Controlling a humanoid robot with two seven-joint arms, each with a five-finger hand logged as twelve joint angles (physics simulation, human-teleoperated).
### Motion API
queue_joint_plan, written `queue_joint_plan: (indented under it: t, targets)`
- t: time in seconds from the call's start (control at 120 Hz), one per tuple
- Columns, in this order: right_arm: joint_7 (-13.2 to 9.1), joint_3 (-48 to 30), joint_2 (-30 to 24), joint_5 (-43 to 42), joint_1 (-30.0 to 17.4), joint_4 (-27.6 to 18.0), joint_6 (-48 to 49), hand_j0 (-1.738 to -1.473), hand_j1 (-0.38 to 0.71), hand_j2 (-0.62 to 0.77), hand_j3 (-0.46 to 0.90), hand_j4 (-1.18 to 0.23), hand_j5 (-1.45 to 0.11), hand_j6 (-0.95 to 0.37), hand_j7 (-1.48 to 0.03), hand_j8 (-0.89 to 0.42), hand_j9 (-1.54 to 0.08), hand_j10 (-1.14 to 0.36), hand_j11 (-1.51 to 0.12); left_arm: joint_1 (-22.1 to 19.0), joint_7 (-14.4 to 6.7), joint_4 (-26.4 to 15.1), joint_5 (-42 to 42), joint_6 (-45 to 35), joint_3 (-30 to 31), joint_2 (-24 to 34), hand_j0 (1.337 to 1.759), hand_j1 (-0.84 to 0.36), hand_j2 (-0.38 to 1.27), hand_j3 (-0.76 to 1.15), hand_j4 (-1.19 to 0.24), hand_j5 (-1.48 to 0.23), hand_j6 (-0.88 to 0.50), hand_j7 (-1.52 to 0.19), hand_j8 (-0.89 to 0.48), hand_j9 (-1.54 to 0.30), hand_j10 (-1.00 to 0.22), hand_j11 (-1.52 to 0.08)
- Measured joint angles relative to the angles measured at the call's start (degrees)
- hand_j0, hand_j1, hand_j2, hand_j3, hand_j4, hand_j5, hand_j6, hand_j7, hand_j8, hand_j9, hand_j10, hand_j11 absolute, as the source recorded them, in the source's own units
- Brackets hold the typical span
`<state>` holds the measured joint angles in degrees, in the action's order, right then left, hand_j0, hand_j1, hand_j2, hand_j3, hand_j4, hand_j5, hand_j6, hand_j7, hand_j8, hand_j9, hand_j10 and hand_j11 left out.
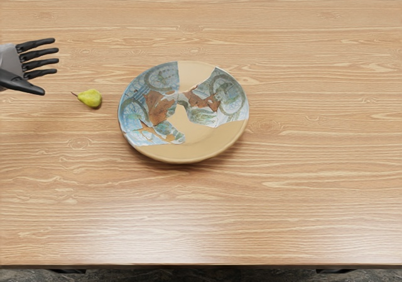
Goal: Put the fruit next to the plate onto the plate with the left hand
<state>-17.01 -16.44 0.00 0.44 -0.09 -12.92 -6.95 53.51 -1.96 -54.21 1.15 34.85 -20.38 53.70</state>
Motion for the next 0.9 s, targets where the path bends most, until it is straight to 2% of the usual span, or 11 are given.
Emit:
queue_joint_plan:
  t: [0.1,0.15,0.225,0.342,0.425,0.508,0.617,0.708,0.833,0.9]
  targets:
    - [0.00,0.00,0.00,0.00,0.00,0.00,0.00,-1.658,-0.35,0.00,0.00,0.00,0.00,0.00,0.00,0.00,0.00,0.00,0.00,-0.04,0.00,0.10,0.00,0.10,0.05,-0.06,1.658,0.30,0.01,0.00,-0.04,-0.05,-0.04,-0.05,-0.04,-0.05,-0.04,-0.05]
    - [0.00,0.00,0.00,0.00,0.00,0.00,0.00,-1.658,-0.35,0.00,0.00,0.00,0.00,0.00,0.00,0.00,0.00,0.00,0.00,0.13,-0.66,0.27,0.65,0.12,0.57,-0.52,1.658,0.31,0.01,0.00,-0.04,-0.05,-0.04,-0.05,-0.04,-0.05,-0.04,-0.05]
    - [0.00,0.00,0.00,0.00,0.00,0.00,0.00,-1.658,-0.35,0.00,0.00,0.00,0.00,0.00,0.00,0.00,0.00,0.00,0.00,2.82,-3.38,1.93,4.68,0.14,1.30,-2.82,1.658,0.31,0.01,0.00,-0.04,-0.05,-0.04,-0.05,-0.04,-0.05,-0.03,-0.05]
    - [0.00,0.00,0.00,0.00,0.00,0.00,0.00,-1.658,-0.35,0.00,0.00,0.00,0.00,0.00,0.00,0.00,0.00,0.00,0.00,7.44,-8.95,3.06,15.56,0.09,1.80,-7.29,1.658,0.31,0.01,0.00,-0.03,-0.05,-0.03,-0.05,-0.03,-0.05,-0.03,-0.05]
    - [0.00,0.00,0.00,0.00,0.00,0.00,0.00,-1.658,-0.35,0.00,0.00,0.00,0.00,0.00,0.00,0.00,0.00,0.00,0.00,9.18,-10.99,3.13,24.53,-4.21,1.91,-9.90,1.658,0.31,0.01,0.00,-0.04,-0.05,-0.04,-0.05,-0.04,-0.05,-0.04,-0.05]
    - [0.00,0.00,0.00,0.00,0.00,0.00,0.00,-1.658,-0.35,0.00,0.00,0.00,0.00,0.00,0.00,0.00,0.00,0.00,0.00,11.03,-11.76,1.95,30.83,-11.27,1.92,-9.97,1.658,0.31,0.01,0.00,-0.04,-0.05,-0.04,-0.05,-0.04,-0.05,-0.04,-0.05]
    - [0.00,-0.01,0.00,0.00,0.00,0.00,0.00,-1.658,-0.35,0.00,0.00,0.00,0.00,0.00,0.00,0.00,0.00,0.00,0.00,9.68,-11.82,-3.98,41.81,-20.94,2.11,-10.31,1.658,0.30,0.01,0.00,-0.04,-0.05,-0.04,-0.05,-0.04,-0.05,-0.04,-0.05]
    - [0.00,-0.01,0.00,0.00,0.00,0.00,0.00,-1.658,-0.35,0.00,0.00,0.00,0.00,0.00,0.00,0.00,0.00,0.00,0.00,7.14,-11.84,-7.86,52.30,-28.91,2.41,-14.66,1.658,0.30,0.01,0.00,-0.04,-0.05,-0.04,-0.05,-0.04,-0.05,-0.04,-0.05]
    - [0.00,0.00,0.00,0.00,0.00,0.00,0.00,-1.658,-0.35,0.00,0.00,0.00,0.00,0.00,0.00,0.00,0.00,0.00,0.00,7.30,-12.27,-9.73,61.82,-37.47,5.56,-16.91,1.658,0.30,0.01,0.00,-0.04,-0.05,-0.04,-0.05,-0.04,-0.05,-0.04,-0.05]
    - [0.00,-0.01,0.00,0.00,0.00,0.00,0.00,-1.658,-0.35,0.00,0.00,0.00,0.00,0.00,0.00,0.00,0.00,0.00,0.00,7.31,-13.71,-10.00,66.68,-39.42,7.22,-18.68,1.658,0.30,0.01,0.00,-0.04,-0.05,-0.04,-0.05,-0.04,-0.05,-0.04,-0.05]
